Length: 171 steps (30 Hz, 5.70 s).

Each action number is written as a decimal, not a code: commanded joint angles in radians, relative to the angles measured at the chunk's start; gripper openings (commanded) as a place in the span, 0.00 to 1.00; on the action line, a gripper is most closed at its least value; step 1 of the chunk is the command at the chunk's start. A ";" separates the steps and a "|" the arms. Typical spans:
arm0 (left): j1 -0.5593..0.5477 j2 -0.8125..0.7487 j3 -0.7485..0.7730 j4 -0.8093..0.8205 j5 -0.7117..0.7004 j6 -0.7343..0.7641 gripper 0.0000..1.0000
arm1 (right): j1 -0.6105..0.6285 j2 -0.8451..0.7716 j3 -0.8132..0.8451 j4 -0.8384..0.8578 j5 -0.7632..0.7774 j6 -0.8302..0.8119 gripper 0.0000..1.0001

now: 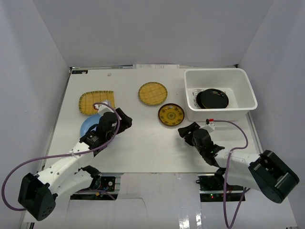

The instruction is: Place the plates into the plastic bin on the countertop

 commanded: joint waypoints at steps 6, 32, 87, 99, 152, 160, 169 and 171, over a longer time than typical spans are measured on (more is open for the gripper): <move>0.012 0.236 0.059 0.147 0.036 -0.056 0.77 | 0.006 0.276 0.092 0.261 0.148 0.162 0.57; 0.189 0.730 0.287 0.391 0.241 -0.090 0.79 | 0.170 0.153 0.034 0.357 0.110 0.001 0.08; 0.217 0.479 0.318 0.655 0.514 -0.223 0.00 | -0.822 -0.084 0.862 -0.524 -0.710 -0.624 0.63; -0.038 0.830 0.868 0.456 0.453 -0.114 0.00 | -0.822 -0.177 1.121 -0.534 -0.856 -0.532 0.08; 0.861 0.289 0.290 -0.021 0.349 0.042 0.93 | 0.196 0.670 1.049 -0.185 -0.589 -0.500 0.72; 0.969 0.351 0.247 0.006 0.293 0.034 0.92 | 0.262 1.008 1.251 -0.198 -0.602 -0.430 0.73; 0.979 0.591 0.371 0.025 0.275 0.148 0.91 | 0.285 1.244 1.474 -0.272 -0.597 -0.381 0.72; 0.979 0.646 0.390 0.029 0.313 0.150 0.91 | 0.290 1.284 1.534 -0.332 -0.562 -0.389 0.66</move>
